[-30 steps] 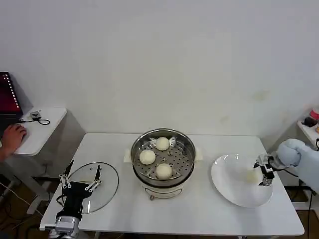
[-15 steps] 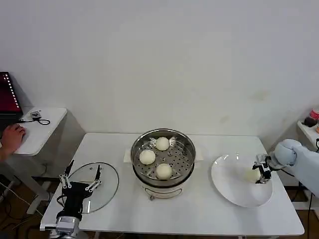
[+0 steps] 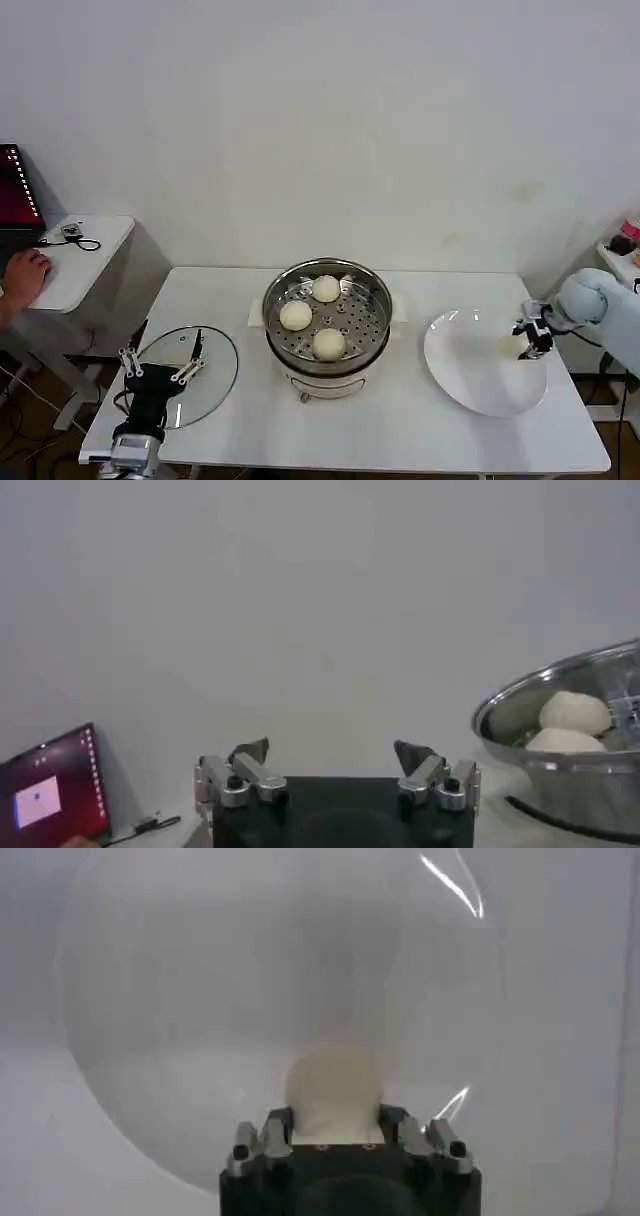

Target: Take steamed baozi put them in steamer then cover it.

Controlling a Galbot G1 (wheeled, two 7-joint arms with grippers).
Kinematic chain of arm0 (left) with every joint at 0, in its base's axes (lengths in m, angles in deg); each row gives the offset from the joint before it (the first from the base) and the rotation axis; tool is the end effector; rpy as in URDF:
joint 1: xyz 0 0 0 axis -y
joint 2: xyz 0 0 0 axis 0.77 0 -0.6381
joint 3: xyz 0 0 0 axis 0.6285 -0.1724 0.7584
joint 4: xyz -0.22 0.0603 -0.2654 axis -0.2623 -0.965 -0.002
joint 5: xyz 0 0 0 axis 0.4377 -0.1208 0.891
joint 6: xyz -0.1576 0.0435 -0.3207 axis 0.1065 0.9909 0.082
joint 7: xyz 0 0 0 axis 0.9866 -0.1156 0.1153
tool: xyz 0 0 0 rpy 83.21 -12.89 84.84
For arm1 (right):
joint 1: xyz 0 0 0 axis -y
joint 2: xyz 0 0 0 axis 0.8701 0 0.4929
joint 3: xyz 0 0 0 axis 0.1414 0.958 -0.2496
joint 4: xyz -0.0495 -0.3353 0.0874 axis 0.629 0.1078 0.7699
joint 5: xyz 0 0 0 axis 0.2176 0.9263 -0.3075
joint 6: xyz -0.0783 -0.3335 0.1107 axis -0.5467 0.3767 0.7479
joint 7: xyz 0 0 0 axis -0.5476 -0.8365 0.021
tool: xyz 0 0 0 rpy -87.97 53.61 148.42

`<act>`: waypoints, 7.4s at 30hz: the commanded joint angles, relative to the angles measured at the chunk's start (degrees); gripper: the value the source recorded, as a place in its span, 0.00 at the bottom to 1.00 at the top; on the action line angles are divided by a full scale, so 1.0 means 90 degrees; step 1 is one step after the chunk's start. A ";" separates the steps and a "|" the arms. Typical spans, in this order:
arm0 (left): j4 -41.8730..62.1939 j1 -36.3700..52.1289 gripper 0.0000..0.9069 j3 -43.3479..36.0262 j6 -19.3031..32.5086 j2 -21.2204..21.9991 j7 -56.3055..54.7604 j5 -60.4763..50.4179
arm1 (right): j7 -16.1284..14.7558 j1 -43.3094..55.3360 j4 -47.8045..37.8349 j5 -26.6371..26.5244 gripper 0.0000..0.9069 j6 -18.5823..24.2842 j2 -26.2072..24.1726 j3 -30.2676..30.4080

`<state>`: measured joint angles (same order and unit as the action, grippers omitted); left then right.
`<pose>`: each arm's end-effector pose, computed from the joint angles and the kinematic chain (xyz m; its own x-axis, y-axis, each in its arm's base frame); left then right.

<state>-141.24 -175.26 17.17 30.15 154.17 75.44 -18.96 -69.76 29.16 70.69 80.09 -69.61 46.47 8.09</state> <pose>0.1654 0.0625 -0.2591 -0.9986 -0.0300 -0.0441 -0.0458 0.9061 0.4205 0.4889 -0.2790 -0.2052 -0.2345 -0.0013 0.9721 -0.9717 0.0306 -0.2343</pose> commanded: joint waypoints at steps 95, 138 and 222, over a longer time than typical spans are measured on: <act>0.0636 0.0301 1.00 0.0048 -0.0317 -0.0066 0.0085 0.0581 | 0.6901 -0.2480 0.4803 -0.4016 1.00 -0.1012 -0.0215 -0.3155; 0.3235 0.0349 1.00 0.0066 0.0725 -0.0834 -0.0299 -0.7307 | 0.5267 -1.0055 0.5680 -0.2300 1.00 0.0954 0.4928 -1.1722; 0.1978 0.2415 0.00 -0.0199 -0.0912 -0.2113 0.0176 -0.4819 | 0.5110 -1.0489 0.6353 -0.2081 1.00 0.0898 0.5226 -1.1355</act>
<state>-109.84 -156.20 16.97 34.10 143.46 71.29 -76.01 -23.46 -65.46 127.53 60.65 -61.52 93.22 -94.97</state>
